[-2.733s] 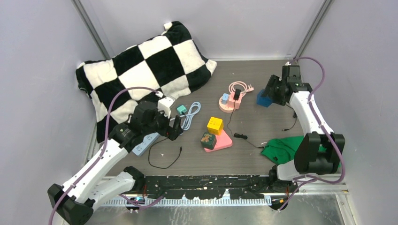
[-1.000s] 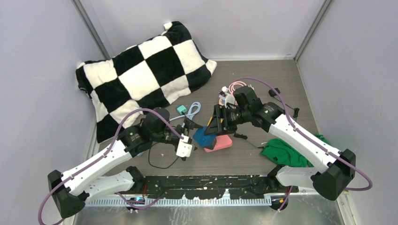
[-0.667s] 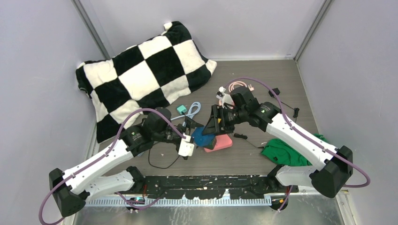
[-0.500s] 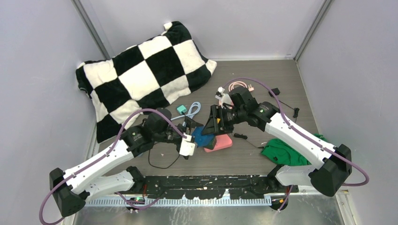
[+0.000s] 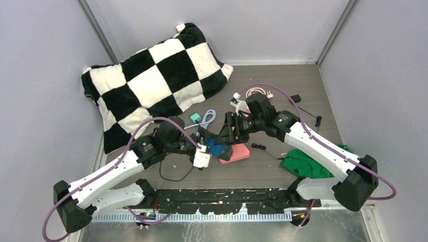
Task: Insert the plug
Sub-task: Pick up the plug from the center of the board, then insert the plug into the socket.
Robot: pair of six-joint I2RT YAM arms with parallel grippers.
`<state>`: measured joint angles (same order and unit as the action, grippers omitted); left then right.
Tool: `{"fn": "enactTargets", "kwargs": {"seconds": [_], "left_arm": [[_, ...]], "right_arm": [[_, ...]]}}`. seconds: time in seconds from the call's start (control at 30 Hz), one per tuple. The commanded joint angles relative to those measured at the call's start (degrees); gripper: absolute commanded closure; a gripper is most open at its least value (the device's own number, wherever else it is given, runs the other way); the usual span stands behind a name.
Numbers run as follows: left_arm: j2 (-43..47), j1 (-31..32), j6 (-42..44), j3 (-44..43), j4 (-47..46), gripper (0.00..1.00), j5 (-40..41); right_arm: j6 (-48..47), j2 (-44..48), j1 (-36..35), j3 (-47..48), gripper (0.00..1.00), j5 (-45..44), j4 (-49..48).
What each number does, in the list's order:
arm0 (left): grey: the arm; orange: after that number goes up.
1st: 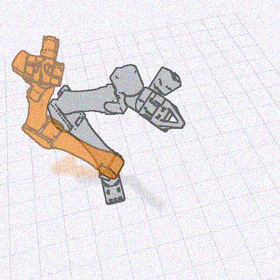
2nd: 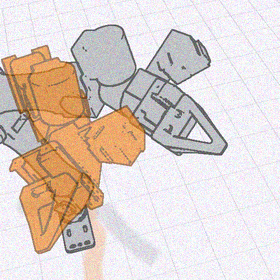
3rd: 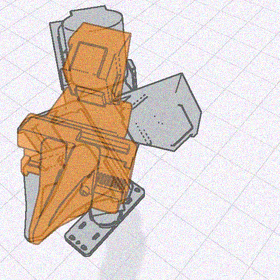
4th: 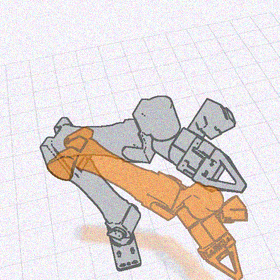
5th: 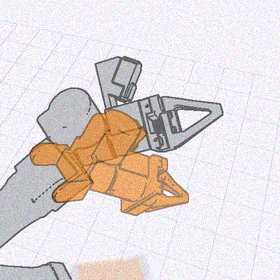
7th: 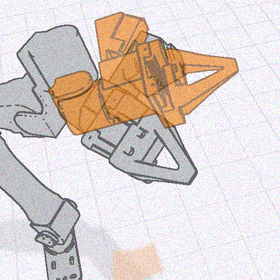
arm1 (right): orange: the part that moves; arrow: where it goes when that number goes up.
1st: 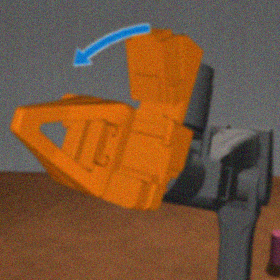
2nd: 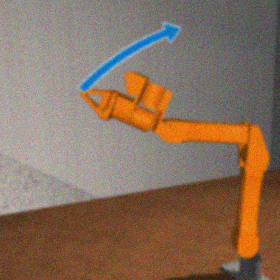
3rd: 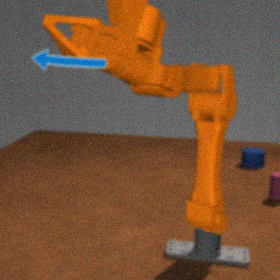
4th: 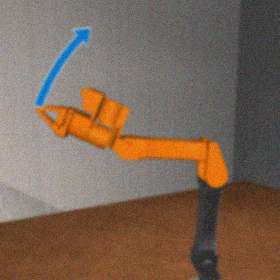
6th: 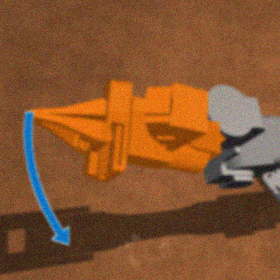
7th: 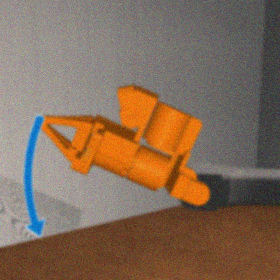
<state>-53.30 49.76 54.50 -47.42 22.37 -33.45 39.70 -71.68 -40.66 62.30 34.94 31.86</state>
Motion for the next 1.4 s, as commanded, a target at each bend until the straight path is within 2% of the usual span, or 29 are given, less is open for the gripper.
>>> {"fn": "enactTargets", "kwargs": {"seconds": [0.0,0.1,0.17,0.23,0.27,0.37,0.5,0.63,0.77,0.87,1.0,1.1,1.2,1.37], "left_arm": [[-0.52,0.16,0.48,-0.32,-0.47,0.27,-0.37],[-1.12,0.23,-1.71,-1.01,-0.17,0.52,0.35],[-1.61,0.17,-4.67,-1.31,-0.67,0.69,1.55],[-1.57,0.18,-9.84,-0.43,-3.73,0.81,3.19],[-1.48,0.19,-13.28,0.13,-5.92,0.85,4.26],[-1.54,0.16,-23.72,0.30,-9.23,0.93,7.91],[-0.86,0.16,-37.01,-0.37,-11.19,0.97,19.26],[0.41,0.17,-49.08,-0.88,-11.85,0.99,30.64],[1.16,0.16,-55.09,-2.64,-8.64,0.99,37.22],[1.79,0.09,-60.68,-2.61,-7.90,0.99,44.01],[-0.70,-2.17,-67.08,-5.67,-1.74,0.99,46.93],[-5.71,-6.65,-77.69,-10.61,6.32,1.00,45.22],[-8.85,-9.24,-87.98,-13.99,13.45,0.99,48.64],[-7.22,-9.80,-94.98,-10.79,12.13,0.99,58.71]], "right_arm": [[1.34,1.29,-0.34,-0.35,0.64,2.82,-4.57],[1.28,1.43,-0.31,-0.72,0.59,2.72,-4.70],[1.02,1.88,-0.34,-0.38,0.49,1.25,-4.47],[1.35,3.37,-0.35,-0.97,0.34,-1.53,-4.78],[1.74,4.24,-0.38,-1.61,0.30,-2.86,-5.14],[3.05,7.19,-0.31,-3.27,0.13,-6.85,-5.82],[3.18,11.85,-0.27,-4.25,0.01,-14.86,-4.20],[2.95,16.68,-0.07,-6.49,0.00,-21.45,-4.97],[3.86,21.24,-0.02,-9.76,0.00,-26.14,-6.86],[3.80,23.59,0.08,-10.10,0.00,-31.57,-3.83],[3.80,25.95,0.12,-10.44,0.00,-37.61,-1.66],[3.80,27.06,0.13,-10.51,0.00,-39.22,-0.72],[3.63,27.81,0.19,-11.02,0.00,-39.38,-0.90],[3.13,28.20,0.16,-11.45,0.00,-38.66,-0.16]]}}
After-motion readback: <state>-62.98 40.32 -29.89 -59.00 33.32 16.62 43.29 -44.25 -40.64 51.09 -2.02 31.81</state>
